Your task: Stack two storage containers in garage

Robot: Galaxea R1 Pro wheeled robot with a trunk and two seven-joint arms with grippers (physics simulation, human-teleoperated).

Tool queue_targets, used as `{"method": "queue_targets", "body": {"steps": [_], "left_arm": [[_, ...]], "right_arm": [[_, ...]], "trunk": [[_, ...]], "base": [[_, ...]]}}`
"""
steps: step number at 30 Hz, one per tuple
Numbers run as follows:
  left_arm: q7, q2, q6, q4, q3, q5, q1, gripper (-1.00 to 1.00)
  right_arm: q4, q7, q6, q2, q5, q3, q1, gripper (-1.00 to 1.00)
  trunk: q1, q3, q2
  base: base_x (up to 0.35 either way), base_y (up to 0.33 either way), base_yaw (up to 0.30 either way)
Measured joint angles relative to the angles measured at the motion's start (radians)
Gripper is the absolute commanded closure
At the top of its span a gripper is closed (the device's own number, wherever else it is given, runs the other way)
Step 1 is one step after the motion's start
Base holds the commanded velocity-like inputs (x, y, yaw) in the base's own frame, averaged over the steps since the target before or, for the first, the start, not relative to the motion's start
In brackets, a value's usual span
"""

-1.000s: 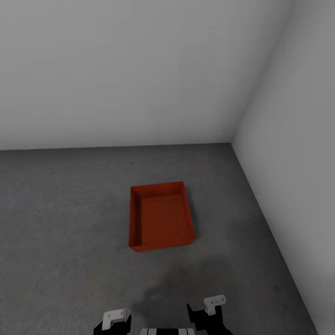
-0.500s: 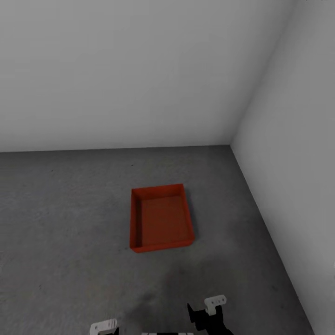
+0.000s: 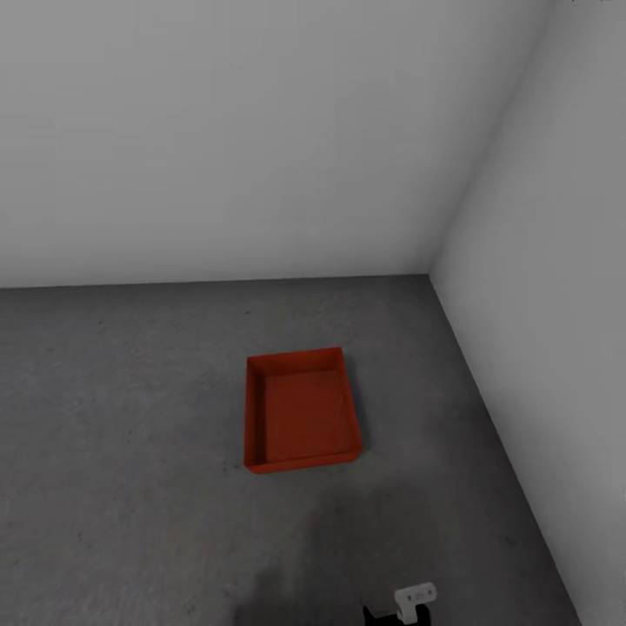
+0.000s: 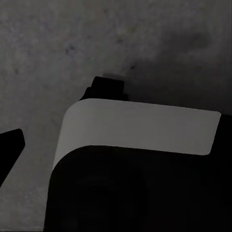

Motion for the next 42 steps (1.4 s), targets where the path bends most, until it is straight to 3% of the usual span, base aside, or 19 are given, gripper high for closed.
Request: {"method": "queue_targets", "body": {"steps": [6,19,42], "left_arm": [[-0.001,0.03,-0.001,0.023,0.0,0.001,0.0,-1.0],[-0.006,0.035,-0.002,0.031,0.002,0.037,0.0,-1.0],[-0.003,0.031,-0.004,0.038,-0.003,0.038,0.0,-1.0]], "right_arm": [[0.092,-0.001,0.0,-0.01,-0.001,-0.001,0.0,-1.0],[0.239,-0.004,-0.005,-0.065,0.0,-0.003,0.0,-1.0],[0.274,-0.024,-0.003,-0.068,-0.001,-0.001,0.0,-1.0]], "trunk": [[-0.023,0.019,0.042],[-0.073,0.06,0.133],[-0.161,0.133,0.294]], "base": [[0.0,0.0,0.0],[0.0,0.0,0.0],[0.0,0.0,0.0]]}}
